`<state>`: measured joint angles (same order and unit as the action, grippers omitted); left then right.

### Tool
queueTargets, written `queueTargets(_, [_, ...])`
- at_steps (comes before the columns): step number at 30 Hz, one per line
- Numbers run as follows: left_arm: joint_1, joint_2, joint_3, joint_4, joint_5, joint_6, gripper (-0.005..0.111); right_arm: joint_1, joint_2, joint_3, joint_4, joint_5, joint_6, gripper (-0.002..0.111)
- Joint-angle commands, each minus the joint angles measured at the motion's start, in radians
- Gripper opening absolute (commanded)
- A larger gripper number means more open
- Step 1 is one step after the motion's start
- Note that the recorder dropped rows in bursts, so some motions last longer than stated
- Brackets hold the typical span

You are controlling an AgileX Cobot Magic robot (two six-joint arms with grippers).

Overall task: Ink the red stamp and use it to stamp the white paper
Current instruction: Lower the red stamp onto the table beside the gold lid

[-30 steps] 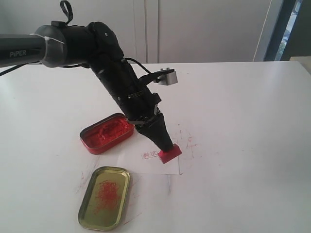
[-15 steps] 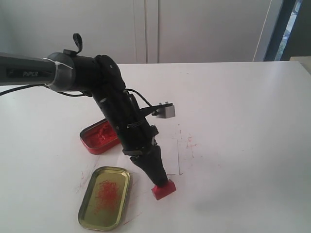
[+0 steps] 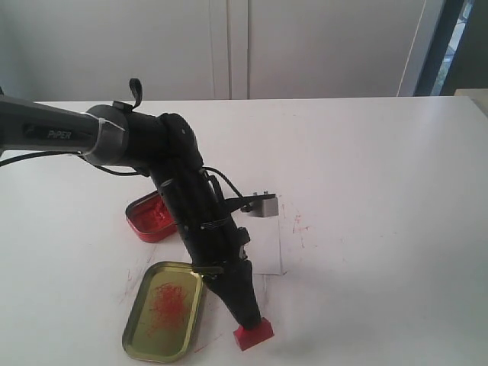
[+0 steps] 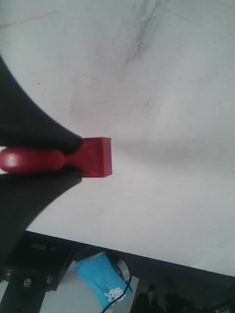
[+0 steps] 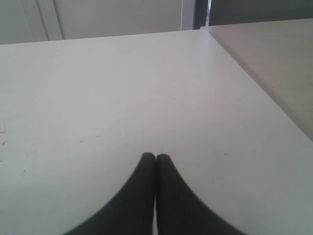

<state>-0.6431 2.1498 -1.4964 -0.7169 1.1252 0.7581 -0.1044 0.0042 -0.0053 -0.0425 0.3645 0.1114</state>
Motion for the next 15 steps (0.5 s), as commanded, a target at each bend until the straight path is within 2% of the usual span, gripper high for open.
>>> queueTargets(1, [-0.007, -0.007, 0.007, -0.023, 0.045, 0.001, 0.007, 0.004, -0.004, 0.005, -0.002, -0.015, -0.001, 0.000])
queueTargets(7, [-0.007, 0.011, 0.007, -0.009, 0.050, 0.002, 0.037, 0.004, -0.004, 0.005, -0.002, -0.015, -0.001, 0.000])
queueTargets(10, [-0.007, 0.017, 0.007, -0.007, 0.049, 0.002, 0.043, 0.004, -0.004, 0.005, -0.002, -0.015, -0.001, 0.000])
queueTargets(15, [-0.007, 0.021, 0.007, -0.004, 0.048, 0.002, 0.044, 0.004, -0.004, 0.005, -0.002, -0.015, -0.001, 0.000])
